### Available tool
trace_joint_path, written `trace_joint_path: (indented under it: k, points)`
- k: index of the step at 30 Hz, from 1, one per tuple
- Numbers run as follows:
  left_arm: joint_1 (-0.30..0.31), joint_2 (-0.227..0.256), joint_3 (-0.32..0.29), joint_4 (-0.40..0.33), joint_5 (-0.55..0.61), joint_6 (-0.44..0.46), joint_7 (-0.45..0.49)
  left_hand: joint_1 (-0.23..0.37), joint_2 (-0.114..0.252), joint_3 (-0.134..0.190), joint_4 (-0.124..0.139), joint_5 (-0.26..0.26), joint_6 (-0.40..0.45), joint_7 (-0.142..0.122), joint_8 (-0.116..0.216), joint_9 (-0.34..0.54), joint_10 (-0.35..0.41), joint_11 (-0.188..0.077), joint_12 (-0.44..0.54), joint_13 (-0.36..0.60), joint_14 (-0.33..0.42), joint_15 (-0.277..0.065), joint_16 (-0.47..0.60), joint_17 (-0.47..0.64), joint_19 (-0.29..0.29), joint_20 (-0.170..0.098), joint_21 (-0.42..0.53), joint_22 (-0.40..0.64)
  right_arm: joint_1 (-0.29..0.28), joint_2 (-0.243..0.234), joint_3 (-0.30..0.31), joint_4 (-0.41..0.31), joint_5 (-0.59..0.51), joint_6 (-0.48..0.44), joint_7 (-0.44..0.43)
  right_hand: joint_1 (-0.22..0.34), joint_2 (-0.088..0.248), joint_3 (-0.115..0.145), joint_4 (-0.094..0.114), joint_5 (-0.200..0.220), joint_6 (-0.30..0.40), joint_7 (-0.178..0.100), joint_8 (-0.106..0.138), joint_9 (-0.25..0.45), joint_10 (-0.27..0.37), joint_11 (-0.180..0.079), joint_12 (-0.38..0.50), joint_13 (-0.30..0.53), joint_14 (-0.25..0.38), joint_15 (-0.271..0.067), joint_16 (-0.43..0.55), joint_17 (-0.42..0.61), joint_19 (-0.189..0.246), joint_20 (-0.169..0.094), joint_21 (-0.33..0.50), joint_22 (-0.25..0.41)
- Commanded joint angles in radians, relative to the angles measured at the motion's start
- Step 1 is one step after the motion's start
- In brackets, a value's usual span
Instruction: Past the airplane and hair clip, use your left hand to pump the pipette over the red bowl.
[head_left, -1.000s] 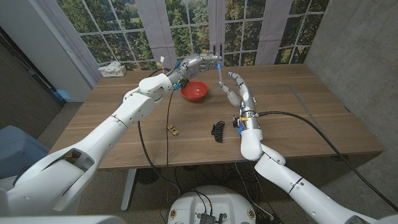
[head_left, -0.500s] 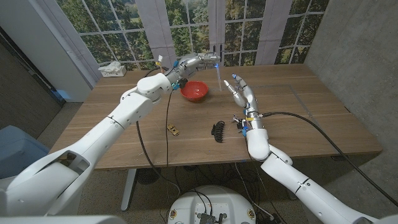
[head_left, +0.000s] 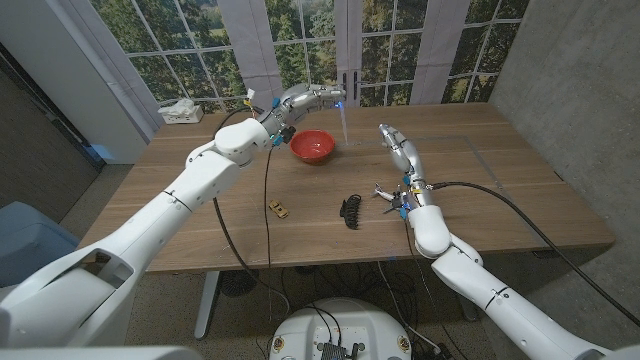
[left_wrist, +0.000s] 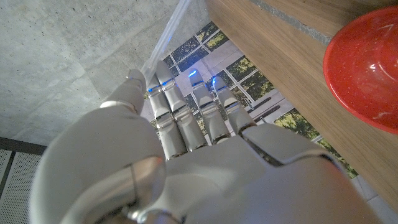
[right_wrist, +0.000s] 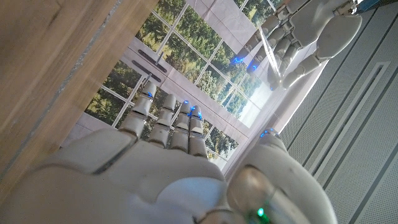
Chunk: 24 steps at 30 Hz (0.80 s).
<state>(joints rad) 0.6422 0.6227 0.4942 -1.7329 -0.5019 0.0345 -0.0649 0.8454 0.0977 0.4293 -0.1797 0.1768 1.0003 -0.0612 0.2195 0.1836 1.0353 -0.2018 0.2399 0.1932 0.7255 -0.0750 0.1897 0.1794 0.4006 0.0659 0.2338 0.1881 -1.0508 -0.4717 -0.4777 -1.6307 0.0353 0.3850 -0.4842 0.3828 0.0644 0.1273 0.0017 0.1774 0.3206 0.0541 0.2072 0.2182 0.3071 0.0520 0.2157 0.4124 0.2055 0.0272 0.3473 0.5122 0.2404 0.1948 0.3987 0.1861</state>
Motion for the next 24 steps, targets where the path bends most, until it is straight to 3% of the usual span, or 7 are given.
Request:
trace_joint_path:
  k: [1, 15, 19, 24]
  points:
    - [0.013, 0.026, -0.017, -0.016, 0.045, 0.001, 0.044, 0.012, 0.002, 0.002, -0.002, -0.003, 0.001, -0.004, -0.004, 0.003, -0.006, -0.013, -0.006, 0.005, 0.006, -0.140, 0.009, 0.005, 0.009, -0.004, 0.001, 0.003, -0.021, 0.004, 0.044, 0.020, 0.130, 0.063, 0.084, -0.021, 0.002, -0.001, 0.008, 0.001, 0.014, 0.000, 0.005, 0.001, 0.008, 0.006, 0.005, 0.000, 0.002, 0.008, -0.001, 0.003, 0.000, -0.006, -0.005, 0.002]
    - [-0.003, 0.033, -0.034, 0.026, 0.077, -0.008, 0.068, 0.021, -0.003, -0.002, -0.001, -0.003, -0.002, -0.007, -0.009, 0.004, -0.006, -0.013, -0.009, 0.005, 0.004, -0.142, 0.010, 0.007, 0.010, -0.009, 0.001, 0.003, -0.026, 0.001, 0.072, 0.020, 0.256, 0.103, 0.191, -0.062, 0.013, -0.010, 0.025, 0.004, 0.034, 0.010, 0.010, -0.004, 0.018, 0.020, 0.007, -0.007, 0.011, 0.015, -0.001, 0.002, 0.001, -0.010, -0.010, 0.002]
    - [-0.008, 0.031, -0.036, 0.045, 0.086, -0.021, 0.070, 0.023, -0.005, -0.004, -0.002, -0.003, -0.003, -0.008, -0.010, 0.004, -0.006, -0.013, -0.010, 0.006, 0.000, -0.142, 0.009, 0.007, 0.009, -0.013, 0.000, 0.003, -0.030, -0.012, 0.080, 0.005, 0.298, 0.092, 0.227, -0.077, 0.017, -0.013, 0.028, 0.005, 0.065, 0.036, 0.020, -0.005, 0.020, 0.020, 0.007, -0.012, 0.011, 0.014, -0.004, 0.001, 0.002, -0.012, -0.014, 0.002]
    - [-0.007, 0.035, -0.042, 0.052, 0.109, -0.022, 0.096, 0.029, -0.006, -0.004, -0.002, -0.003, -0.003, -0.013, -0.011, 0.005, -0.006, -0.014, -0.011, 0.006, -0.005, -0.145, 0.008, 0.008, 0.009, -0.016, 0.000, 0.003, -0.043, -0.027, 0.092, -0.011, 0.345, 0.071, 0.254, -0.080, 0.018, -0.013, 0.026, 0.005, 0.073, 0.039, 0.023, -0.005, 0.021, 0.021, 0.006, -0.014, 0.011, 0.016, -0.006, 0.000, 0.004, -0.015, -0.015, 0.002]
